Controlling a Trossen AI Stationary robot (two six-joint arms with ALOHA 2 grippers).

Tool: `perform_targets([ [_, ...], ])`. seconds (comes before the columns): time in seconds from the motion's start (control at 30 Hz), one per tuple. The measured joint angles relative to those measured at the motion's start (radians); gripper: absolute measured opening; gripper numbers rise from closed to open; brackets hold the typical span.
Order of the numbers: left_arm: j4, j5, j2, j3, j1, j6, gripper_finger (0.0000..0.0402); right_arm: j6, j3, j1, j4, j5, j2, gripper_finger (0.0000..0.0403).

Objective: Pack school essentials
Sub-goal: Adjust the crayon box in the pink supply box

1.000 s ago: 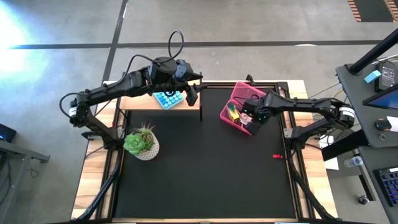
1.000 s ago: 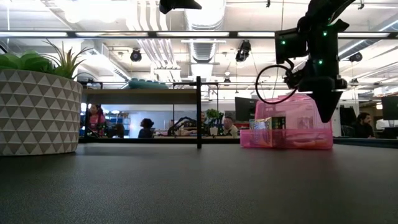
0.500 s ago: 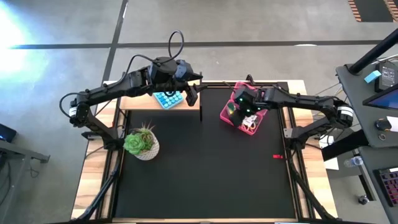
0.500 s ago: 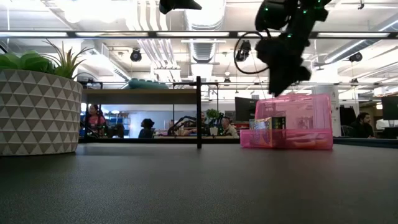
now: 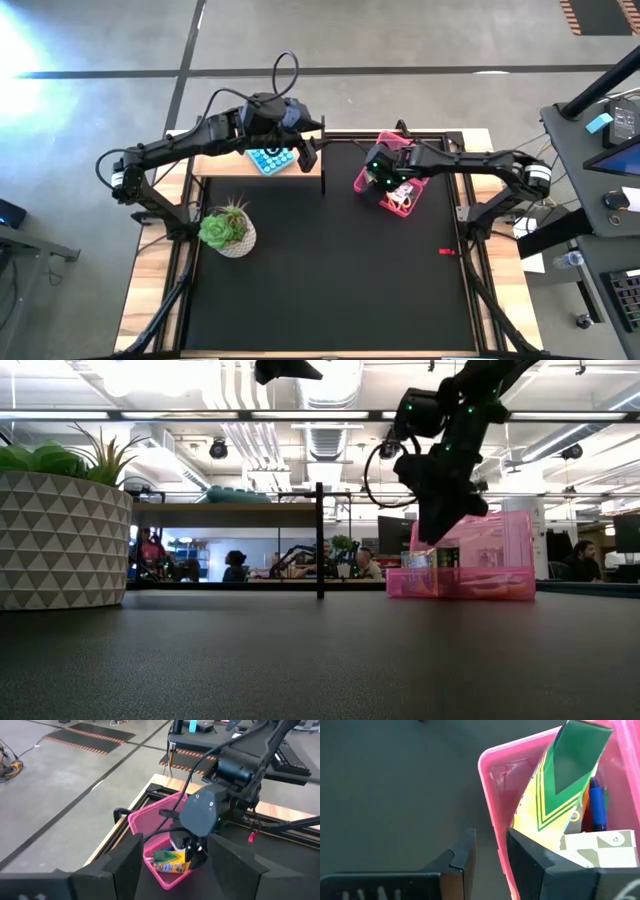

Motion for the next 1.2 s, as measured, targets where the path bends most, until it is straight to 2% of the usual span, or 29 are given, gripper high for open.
perform_targets([
  [0.13, -0.025, 0.000, 0.000, 0.000, 0.000, 0.000, 0.0205, -0.015, 0.000, -0.004, -0.015, 0.021, -0.004, 0.0096],
  [0.3, -0.027, 0.000, 0.000, -0.001, 0.000, 0.000, 0.0205, -0.035, 0.000, -0.021, -0.090, 0.115, -0.006, 0.0097],
  [0.63, -0.024, 0.000, 0.000, -0.001, 0.000, 0.000, 0.0205, -0.076, 0.000, -0.047, -0.125, 0.195, -0.006, 0.0085],
  [1.2, -0.023, 0.000, 0.000, -0.001, 0.000, -0.009, 0.0205, -0.081, -0.018, -0.047, -0.242, 0.463, -0.004, 0.0077],
])
